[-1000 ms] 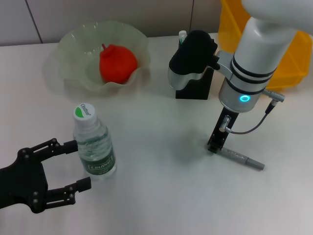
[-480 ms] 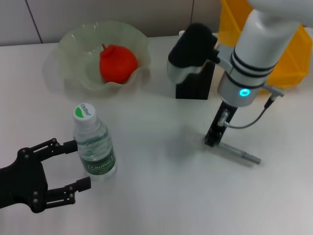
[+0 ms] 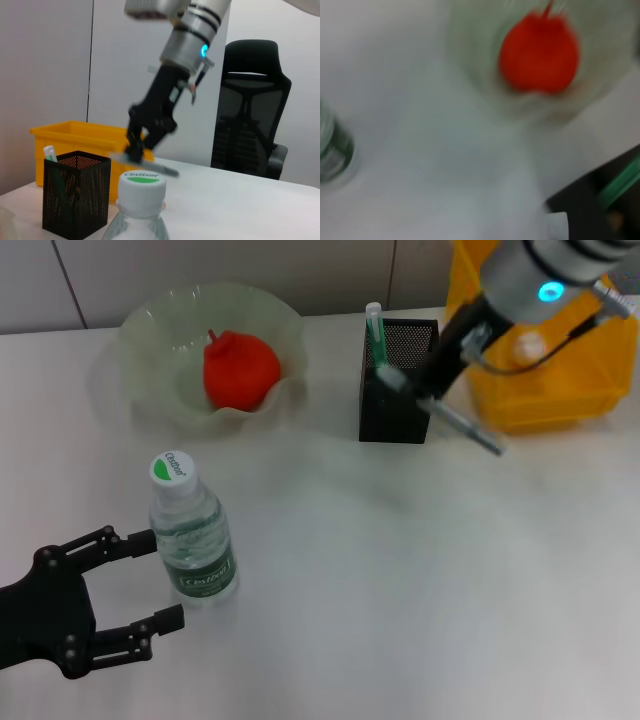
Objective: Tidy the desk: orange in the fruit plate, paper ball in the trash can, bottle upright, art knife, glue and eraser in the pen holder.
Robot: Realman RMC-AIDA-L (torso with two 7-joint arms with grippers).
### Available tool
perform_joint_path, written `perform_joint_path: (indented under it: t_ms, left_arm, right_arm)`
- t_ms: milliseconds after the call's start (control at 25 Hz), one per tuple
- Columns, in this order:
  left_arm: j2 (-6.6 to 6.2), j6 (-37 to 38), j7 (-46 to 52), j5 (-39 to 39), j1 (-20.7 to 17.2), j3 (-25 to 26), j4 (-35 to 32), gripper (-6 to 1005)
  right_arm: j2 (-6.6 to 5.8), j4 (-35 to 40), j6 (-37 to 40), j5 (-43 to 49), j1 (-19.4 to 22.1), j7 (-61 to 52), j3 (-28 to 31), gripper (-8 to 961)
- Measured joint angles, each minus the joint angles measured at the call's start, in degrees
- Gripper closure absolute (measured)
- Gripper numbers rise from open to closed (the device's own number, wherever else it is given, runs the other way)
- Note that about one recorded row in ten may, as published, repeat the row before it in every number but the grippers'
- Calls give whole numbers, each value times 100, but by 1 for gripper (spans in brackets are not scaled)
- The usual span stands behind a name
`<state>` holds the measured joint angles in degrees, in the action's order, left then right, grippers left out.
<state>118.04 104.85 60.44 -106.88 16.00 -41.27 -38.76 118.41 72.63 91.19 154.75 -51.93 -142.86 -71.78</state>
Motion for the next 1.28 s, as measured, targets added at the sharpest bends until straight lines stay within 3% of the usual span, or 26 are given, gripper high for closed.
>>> perform_joint_path:
  t_ms: [400,760,960,1280]
  left_arm:
    - [1,-21,-13,9,6,38,5,157]
    - [9,-64,40,10,33,73,18,157]
    - [28,-86,74,10,62,76,18,157]
    - [35,-124,217,9,145,76,43,156]
  right_arm:
    - [65,674,-1027,-524,390,359,338,820]
    - [63,709,-2396,-1846,1156,1485,341,821]
    - [71,574,-2804,-2341,1442,2030,341,822]
    - [70,-279,-3377,-2786,1500,2777,333,822]
